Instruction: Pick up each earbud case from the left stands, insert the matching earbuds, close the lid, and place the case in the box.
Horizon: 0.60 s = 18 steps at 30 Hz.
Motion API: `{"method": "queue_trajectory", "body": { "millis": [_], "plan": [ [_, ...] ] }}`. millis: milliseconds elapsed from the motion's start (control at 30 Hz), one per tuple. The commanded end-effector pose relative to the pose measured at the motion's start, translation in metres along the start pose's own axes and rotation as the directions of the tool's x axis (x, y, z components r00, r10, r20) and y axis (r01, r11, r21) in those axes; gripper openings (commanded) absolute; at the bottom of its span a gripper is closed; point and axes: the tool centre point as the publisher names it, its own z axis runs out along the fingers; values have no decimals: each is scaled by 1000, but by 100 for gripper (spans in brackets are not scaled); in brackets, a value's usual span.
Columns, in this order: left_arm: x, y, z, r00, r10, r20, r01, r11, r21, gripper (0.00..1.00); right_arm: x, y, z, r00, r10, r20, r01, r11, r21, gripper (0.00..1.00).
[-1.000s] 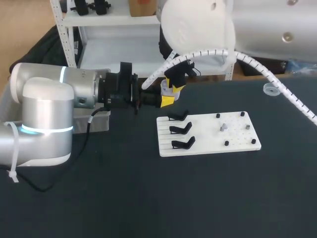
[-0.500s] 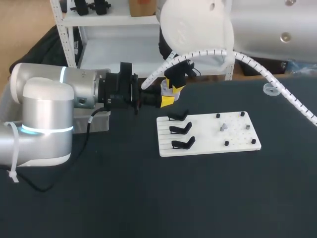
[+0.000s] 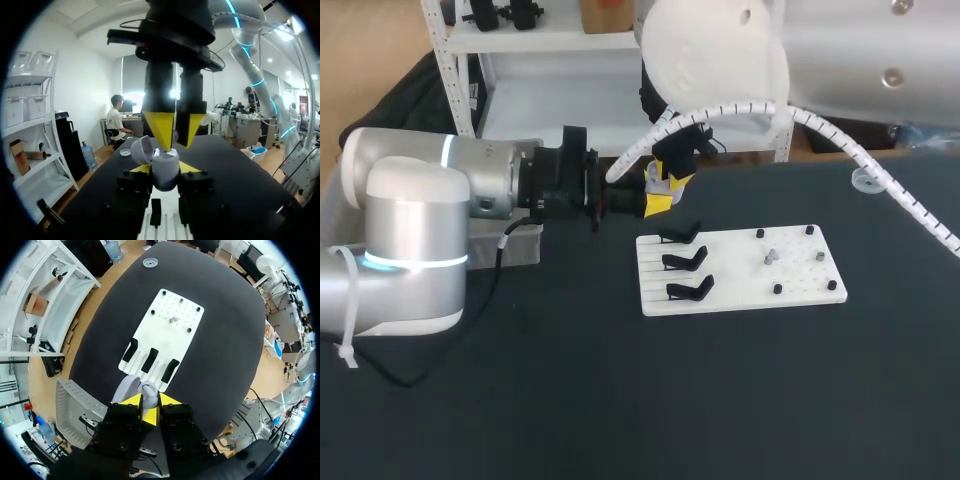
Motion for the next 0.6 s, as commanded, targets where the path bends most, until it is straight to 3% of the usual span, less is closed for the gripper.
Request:
{"method": "queue_trajectory", "body": {
  "millis": [33,233,433,600],
  "plan": [
    [-1,-2,0,1000,2,3,-2,1000,-5,0,-3,4,2,1000,2,-1,-2,1000,4,21],
    [-1,-2,0,1000,2,3,-2,1000,-5,0,-3,4,2,1000,2,-1,-2,1000,1,29],
    [-1,-2,0,1000,2,3,-2,1000,-5,0,-2,4,1,1000,3,-2,-3,1000,0,28],
    [-1,-2,0,1000,2,3,-2,1000,-5,0,1,-2,-16,1000,-10,3,10,1000,-27,29]
  ]
}}
